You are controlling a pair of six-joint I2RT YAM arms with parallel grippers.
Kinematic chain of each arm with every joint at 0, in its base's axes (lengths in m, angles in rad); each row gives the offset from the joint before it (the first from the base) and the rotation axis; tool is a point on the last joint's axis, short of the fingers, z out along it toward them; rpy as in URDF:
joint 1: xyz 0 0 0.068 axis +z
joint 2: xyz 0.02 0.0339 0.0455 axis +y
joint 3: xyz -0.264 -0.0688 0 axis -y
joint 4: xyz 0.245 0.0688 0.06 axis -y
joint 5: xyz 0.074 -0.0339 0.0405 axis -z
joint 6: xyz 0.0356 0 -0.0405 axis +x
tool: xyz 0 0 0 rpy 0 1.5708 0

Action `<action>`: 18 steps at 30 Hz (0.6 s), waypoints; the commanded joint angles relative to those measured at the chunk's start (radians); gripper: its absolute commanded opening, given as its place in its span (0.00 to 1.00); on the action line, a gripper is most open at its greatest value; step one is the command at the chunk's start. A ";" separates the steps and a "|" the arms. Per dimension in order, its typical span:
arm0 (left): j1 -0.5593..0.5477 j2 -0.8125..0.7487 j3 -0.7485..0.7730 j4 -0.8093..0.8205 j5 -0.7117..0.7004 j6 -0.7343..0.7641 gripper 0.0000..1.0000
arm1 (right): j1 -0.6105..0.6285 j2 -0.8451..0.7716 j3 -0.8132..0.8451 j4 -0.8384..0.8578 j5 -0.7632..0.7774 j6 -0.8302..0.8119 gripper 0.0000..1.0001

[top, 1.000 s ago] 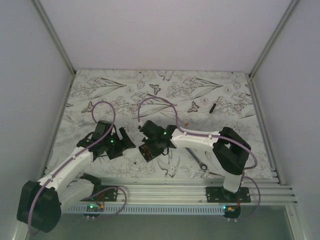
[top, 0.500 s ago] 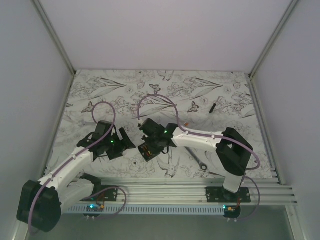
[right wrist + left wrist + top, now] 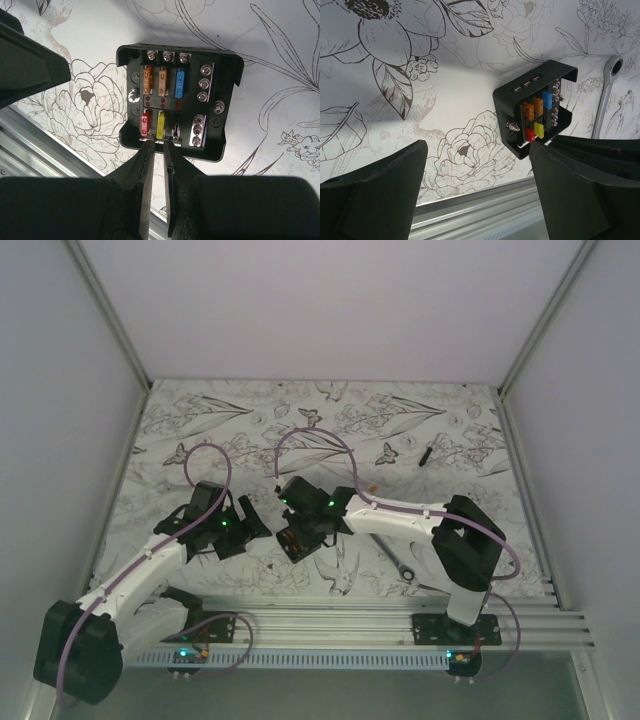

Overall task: Snap on the fuse box
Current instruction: Install the fuse at the fuse box base.

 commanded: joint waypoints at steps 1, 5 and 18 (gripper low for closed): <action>0.002 -0.001 -0.016 0.006 0.018 0.008 0.86 | -0.007 0.027 0.035 0.031 0.005 -0.006 0.19; 0.002 0.000 -0.016 0.004 0.018 0.008 0.86 | -0.011 0.043 0.040 0.036 0.006 -0.007 0.19; 0.001 0.002 -0.016 0.007 0.020 0.008 0.86 | -0.015 0.076 0.045 0.021 -0.019 -0.006 0.05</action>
